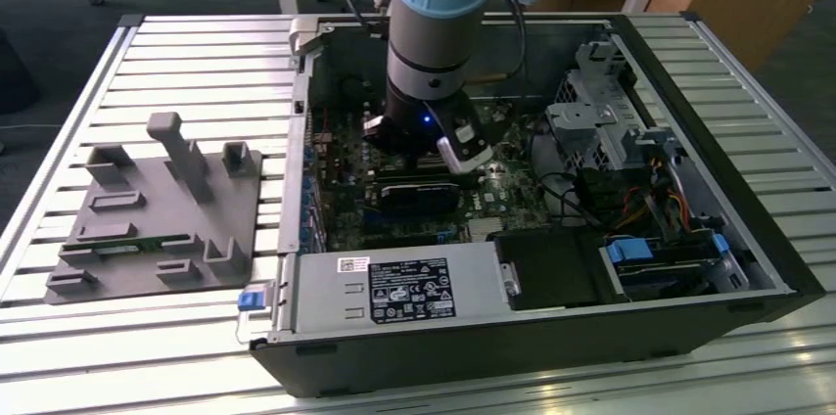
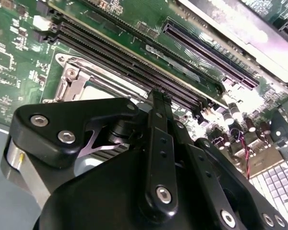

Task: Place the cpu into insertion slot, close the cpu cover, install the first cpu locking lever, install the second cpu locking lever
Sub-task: 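Install the second cpu locking lever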

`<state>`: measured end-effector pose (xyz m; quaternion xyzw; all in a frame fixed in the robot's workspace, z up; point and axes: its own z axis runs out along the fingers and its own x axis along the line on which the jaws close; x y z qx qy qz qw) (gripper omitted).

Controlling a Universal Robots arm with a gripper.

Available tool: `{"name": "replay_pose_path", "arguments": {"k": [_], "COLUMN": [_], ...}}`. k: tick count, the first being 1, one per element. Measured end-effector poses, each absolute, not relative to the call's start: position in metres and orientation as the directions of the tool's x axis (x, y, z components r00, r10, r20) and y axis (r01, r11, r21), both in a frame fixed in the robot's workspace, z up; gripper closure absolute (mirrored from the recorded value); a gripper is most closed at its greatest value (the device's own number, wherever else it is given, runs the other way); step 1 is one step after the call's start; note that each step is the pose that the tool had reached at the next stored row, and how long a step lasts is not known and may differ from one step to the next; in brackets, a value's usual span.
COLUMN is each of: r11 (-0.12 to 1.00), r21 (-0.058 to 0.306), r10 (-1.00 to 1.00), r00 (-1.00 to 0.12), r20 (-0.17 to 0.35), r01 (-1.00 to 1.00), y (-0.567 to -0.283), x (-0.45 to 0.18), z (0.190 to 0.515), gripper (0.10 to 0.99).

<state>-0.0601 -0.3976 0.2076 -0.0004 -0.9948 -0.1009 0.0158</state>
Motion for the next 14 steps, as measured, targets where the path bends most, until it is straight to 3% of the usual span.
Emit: {"name": "replay_pose_path", "arguments": {"k": [14], "r11": [0.973], "r21": [0.23], "r10": [-0.003], "r00": [-1.0], "r20": [0.031], "r01": [0.004], "y": [-0.4021], "x": [-0.0646], "z": [0.2004], "gripper": [0.98]}}
